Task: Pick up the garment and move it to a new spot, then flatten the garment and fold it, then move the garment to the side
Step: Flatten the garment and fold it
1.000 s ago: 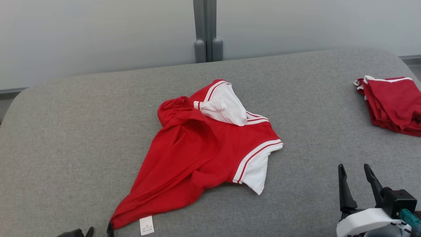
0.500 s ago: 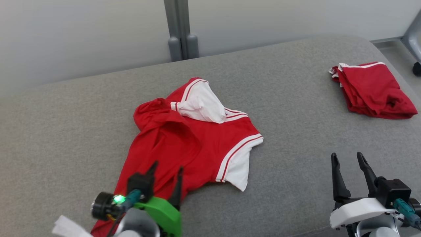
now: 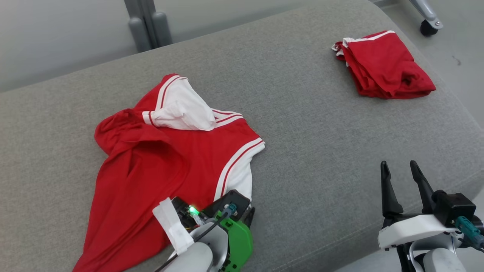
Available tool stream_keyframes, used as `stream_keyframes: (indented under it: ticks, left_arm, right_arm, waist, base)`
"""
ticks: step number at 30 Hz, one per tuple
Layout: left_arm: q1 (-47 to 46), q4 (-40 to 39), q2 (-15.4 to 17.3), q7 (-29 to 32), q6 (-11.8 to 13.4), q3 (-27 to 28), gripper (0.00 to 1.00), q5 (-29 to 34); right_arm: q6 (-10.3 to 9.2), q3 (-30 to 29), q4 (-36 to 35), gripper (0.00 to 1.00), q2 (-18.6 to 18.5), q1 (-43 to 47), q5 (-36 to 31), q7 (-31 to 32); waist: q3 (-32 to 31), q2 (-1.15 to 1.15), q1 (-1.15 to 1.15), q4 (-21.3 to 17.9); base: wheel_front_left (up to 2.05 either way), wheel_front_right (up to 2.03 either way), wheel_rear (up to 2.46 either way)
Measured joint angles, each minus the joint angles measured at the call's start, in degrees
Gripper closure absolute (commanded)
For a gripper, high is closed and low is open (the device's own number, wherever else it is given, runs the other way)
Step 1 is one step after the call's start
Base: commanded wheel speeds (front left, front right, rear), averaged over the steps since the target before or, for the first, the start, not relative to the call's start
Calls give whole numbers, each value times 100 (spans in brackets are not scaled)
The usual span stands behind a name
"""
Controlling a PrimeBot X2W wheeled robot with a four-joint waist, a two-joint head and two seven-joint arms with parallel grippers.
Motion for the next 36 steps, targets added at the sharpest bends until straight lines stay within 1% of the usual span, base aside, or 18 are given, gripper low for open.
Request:
stream_keyframes:
  ticks: [1,2,3,7,9,12,14,17,19,21,22,23,24,26,28,31,34,36]
  left_arm:
    - [-74,207,-7,52,35,-12,11,36]
    - [-129,342,-9,64,40,-10,63,34]
    - [-173,424,-18,44,40,-1,100,30]
    - [-325,567,-49,-263,43,120,100,-132]
    - [-344,428,-73,-554,40,283,100,-438]
    - [-441,-67,-109,-1224,11,446,100,-1009]
    - [-522,-434,-113,-1526,111,398,100,-1478]
    - [-526,-871,-123,-1814,353,193,100,-2330]
    - [-530,-976,-125,-2028,554,-13,100,-2677]
    - [-555,-861,-124,-2049,658,-345,100,-2752]
    - [-553,-755,-125,-1969,661,-567,64,-2822]
    - [-551,-644,-127,-1892,635,-738,3,-2869]
    - [-542,-509,-131,-1813,612,-947,0,-2897]
    - [-516,-331,-134,-1673,536,-1213,0,-3002]
    - [-470,-189,-137,-1630,531,-1370,0,-3091]
    - [-469,49,-91,-1924,809,-1283,0,-2953]
    - [-381,86,149,-2163,959,-1013,0,-3019]
    - [-194,-5,393,-2291,1081,-792,0,-3104]
  right_arm:
    - [0,-8,2,0,-1,-2,1,0]
    - [0,-9,8,0,-1,-2,1,0]
    - [0,-10,11,0,-1,-3,1,0]
    - [0,-29,21,0,-1,-8,14,0]
    - [0,-38,23,0,-1,-23,14,0]
    - [0,-32,31,0,1,-34,12,0]
    - [0,-20,44,0,1,-34,0,0]
    - [0,-16,49,0,0,-34,-12,0]
    - [0,-11,58,0,1,-34,-26,0]
    - [0,-20,63,0,1,-34,-26,0]
    - [0,-30,67,0,1,-34,-26,-1]
    - [0,-38,70,0,1,-34,-26,0]
    - [0,-47,77,0,0,-32,-26,0]
    - [0,-58,84,0,0,-30,-25,0]
    - [0,-71,85,0,1,-24,-25,0]
    - [0,-126,81,0,1,20,-14,0]
    - [0,-220,68,0,-1,71,-7,0]
    - [0,-259,74,0,2,148,-7,0]
  waist:
    - [42,0,0,-58]
    - [71,0,0,-100]
    - [90,0,0,-130]
    - [105,0,0,-203]
    - [80,0,0,-191]
    - [35,0,0,-160]
    - [3,0,0,-153]
    - [-50,0,0,-158]
    - [-73,0,0,-177]
    - [-87,0,0,-199]
    - [-93,0,0,-210]
    - [-95,0,0,-218]
    - [-95,0,0,-226]
    - [-90,0,0,-236]
    - [-94,0,0,-237]
    - [-101,0,0,-218]
    - [-124,0,0,-155]
    - [-153,0,0,-93]
  base:
    - [0,0,0]
    - [0,0,0]
    - [0,0,0]
    - [0,0,0]
    - [0,0,0]
    - [0,0,0]
    - [0,0,0]
    - [0,0,0]
    - [0,0,0]
    - [0,0,0]
    - [0,0,0]
    - [0,0,0]
    - [0,0,0]
    - [0,0,0]
    - [0,0,0]
    - [0,0,0]
    - [0,0,0]
    - [0,0,0]
